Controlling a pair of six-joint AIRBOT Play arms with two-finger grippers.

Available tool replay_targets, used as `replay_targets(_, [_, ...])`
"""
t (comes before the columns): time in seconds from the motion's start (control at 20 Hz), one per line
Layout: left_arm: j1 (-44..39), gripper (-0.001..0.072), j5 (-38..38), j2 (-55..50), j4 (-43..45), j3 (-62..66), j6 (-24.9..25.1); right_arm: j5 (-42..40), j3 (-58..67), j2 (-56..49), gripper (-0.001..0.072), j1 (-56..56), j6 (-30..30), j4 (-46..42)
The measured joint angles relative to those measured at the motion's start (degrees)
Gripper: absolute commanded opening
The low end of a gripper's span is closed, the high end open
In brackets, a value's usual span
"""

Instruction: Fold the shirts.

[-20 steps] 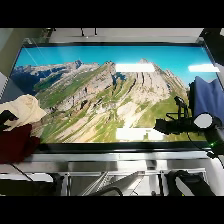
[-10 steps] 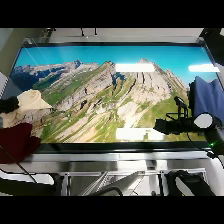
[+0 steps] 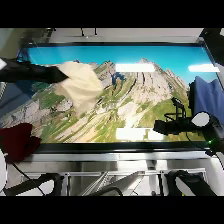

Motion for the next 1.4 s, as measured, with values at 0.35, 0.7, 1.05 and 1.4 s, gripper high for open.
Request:
replay_targets(0.35, [-21.57, 0.0197, 8.96, -3.74, 0.68, -13.79, -0.63, -0.04, 0.00, -1.25, 0.0031, 0.00, -3.82, -0.02])
replay_targets(0.7, [-20.74, 0.0699, 0.46, -10.12, 1.33, -10.88, -5.31, -1.77, 0.74, -1.44, 0.0332, -0.07, -4.26, -0.02])
replay_targets(1.05, [-23.65, 0.0699, 0.13, 0.26, 0.68, -35.85, -7.74, -3.63, 1.86, -9.09, 0.0339, -0.13, -8.59, 3.13])
replay_targets(1.4, [-33.20, 0.0697, 20.90, 0.96, -4.37, -46.51, -7.98, -7.74, 1.99, -23.15, 0.0338, 0.39, -23.50, 19.87])
